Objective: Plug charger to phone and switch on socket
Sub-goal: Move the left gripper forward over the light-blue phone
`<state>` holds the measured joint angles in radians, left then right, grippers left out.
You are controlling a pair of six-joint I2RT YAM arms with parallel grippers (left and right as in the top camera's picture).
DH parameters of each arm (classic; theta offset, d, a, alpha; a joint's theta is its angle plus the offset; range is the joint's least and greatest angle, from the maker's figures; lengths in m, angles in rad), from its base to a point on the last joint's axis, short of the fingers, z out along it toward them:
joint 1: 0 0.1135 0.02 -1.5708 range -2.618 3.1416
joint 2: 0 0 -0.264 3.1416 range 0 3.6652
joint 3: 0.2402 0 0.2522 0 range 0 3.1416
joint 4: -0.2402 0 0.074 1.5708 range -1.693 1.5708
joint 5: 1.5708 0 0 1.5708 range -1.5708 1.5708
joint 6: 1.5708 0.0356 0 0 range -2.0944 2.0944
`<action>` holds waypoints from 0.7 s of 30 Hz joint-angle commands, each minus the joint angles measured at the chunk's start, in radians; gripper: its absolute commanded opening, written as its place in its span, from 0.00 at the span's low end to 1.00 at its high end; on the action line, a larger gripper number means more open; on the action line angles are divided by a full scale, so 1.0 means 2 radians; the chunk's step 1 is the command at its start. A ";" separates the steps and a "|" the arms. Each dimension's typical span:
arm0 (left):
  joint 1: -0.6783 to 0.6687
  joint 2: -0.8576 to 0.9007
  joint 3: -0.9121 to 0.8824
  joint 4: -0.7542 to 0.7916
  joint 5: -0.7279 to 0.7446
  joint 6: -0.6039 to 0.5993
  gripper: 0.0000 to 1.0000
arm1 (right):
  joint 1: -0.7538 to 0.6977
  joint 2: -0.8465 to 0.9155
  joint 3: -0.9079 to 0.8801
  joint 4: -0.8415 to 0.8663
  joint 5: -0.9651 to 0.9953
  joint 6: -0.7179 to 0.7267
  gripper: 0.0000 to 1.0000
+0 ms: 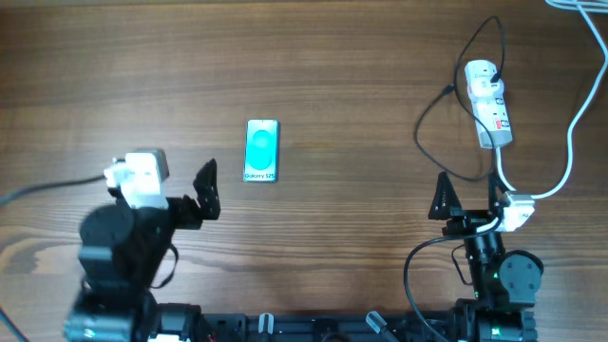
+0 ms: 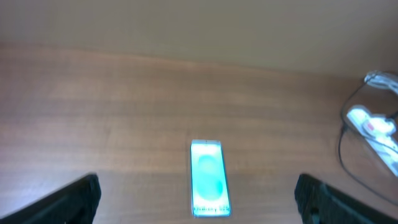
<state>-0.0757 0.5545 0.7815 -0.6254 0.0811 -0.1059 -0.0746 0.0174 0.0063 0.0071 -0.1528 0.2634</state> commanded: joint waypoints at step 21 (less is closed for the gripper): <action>-0.091 0.386 0.428 -0.245 0.011 0.008 1.00 | -0.001 -0.006 -0.001 0.002 0.005 0.000 1.00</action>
<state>-0.2218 1.2728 1.6226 -1.1221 0.1299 -0.1055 -0.0746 0.0162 0.0063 0.0071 -0.1524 0.2634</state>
